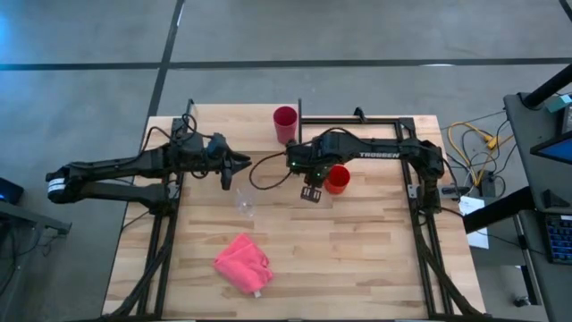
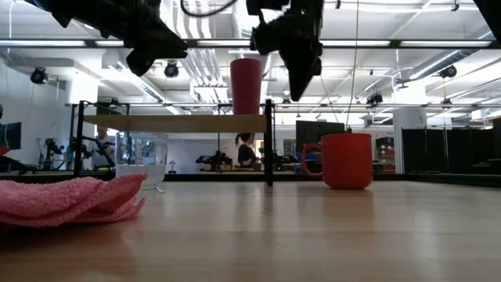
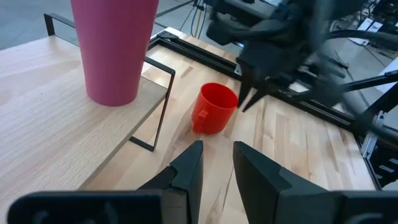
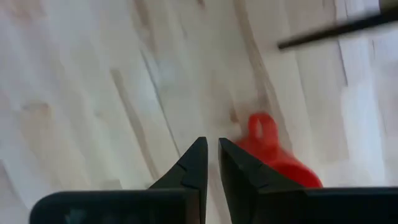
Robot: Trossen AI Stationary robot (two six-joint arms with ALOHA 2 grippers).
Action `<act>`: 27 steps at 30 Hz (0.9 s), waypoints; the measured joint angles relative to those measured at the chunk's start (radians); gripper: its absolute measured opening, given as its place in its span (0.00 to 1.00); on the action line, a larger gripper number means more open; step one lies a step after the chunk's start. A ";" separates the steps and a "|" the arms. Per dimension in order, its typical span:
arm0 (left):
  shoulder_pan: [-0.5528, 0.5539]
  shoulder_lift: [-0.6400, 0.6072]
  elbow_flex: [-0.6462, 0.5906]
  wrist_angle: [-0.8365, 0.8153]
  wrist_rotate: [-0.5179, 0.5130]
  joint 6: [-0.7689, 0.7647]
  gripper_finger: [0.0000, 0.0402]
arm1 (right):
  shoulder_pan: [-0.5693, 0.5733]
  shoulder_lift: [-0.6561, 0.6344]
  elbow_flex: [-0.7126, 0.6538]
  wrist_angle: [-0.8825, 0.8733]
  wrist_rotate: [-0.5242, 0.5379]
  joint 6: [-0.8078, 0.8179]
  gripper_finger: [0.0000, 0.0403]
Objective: Stack small to large cups/mugs on shelf
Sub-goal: Put the orange mug on the shelf
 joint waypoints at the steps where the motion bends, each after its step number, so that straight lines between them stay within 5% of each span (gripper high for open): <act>1: 0.000 0.000 0.000 0.000 0.000 0.000 0.19 | -0.008 0.000 -0.010 -0.014 0.001 0.004 0.08; 12: 0.000 -0.002 0.000 0.000 0.000 0.000 0.19 | -0.092 0.000 -0.109 -0.190 -0.029 0.103 0.08; 27: 0.000 -0.002 0.000 0.000 0.000 0.000 0.19 | -0.061 0.001 -0.155 -0.123 -0.048 0.138 0.08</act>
